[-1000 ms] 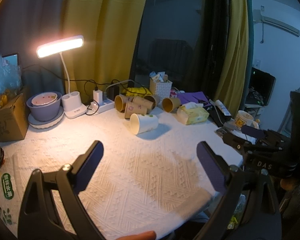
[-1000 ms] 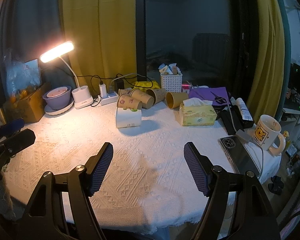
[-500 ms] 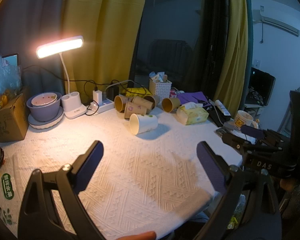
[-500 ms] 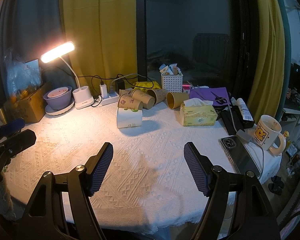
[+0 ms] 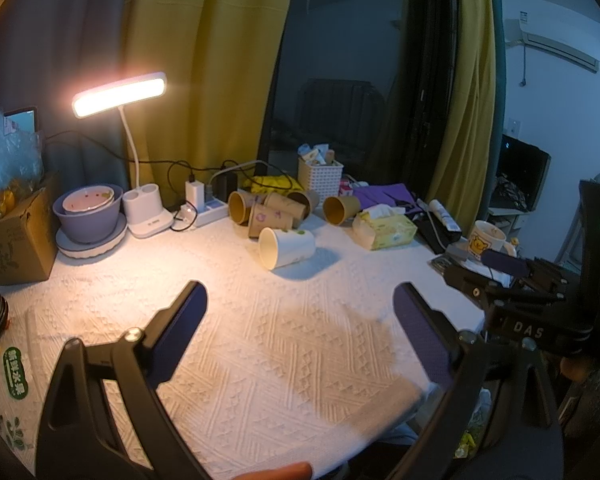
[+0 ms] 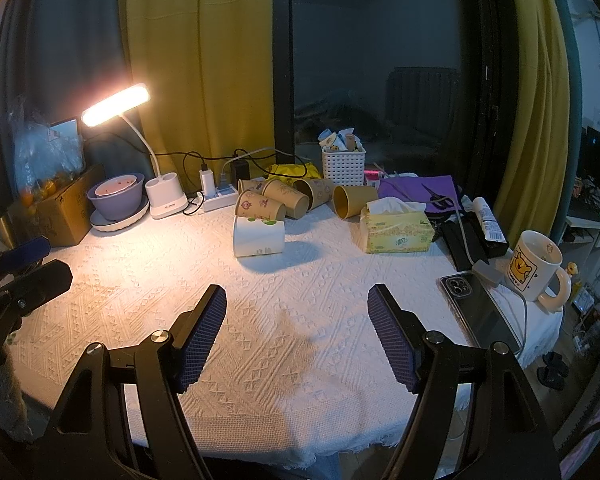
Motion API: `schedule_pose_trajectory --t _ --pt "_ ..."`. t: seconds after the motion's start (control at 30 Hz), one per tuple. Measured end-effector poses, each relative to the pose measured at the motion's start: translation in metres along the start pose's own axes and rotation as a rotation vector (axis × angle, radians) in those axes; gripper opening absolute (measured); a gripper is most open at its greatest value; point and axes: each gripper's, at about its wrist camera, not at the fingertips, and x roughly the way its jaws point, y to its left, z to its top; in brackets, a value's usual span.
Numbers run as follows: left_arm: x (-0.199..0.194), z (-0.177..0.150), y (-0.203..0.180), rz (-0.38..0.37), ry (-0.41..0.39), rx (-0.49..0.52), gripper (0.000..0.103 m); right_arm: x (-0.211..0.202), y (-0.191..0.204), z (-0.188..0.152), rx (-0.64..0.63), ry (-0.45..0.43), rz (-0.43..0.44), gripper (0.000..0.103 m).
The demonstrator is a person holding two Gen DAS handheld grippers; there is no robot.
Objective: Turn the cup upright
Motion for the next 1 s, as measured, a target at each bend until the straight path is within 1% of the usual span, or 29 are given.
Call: schedule_pose_trajectory --t 0.67,0.83,1.0 --pt "0.001 0.003 -0.001 -0.004 0.009 -0.001 0.095 0.001 0.003 0.0 -0.003 0.003 0.003 0.077" --pt "0.017 0.003 0.001 -0.009 0.034 0.016 0.095 0.009 0.007 0.007 -0.011 0.011 0.003 0.076" --pt "0.047 0.009 0.009 -0.019 0.075 0.044 0.095 0.031 0.002 0.015 -0.009 0.032 -0.003 0.077"
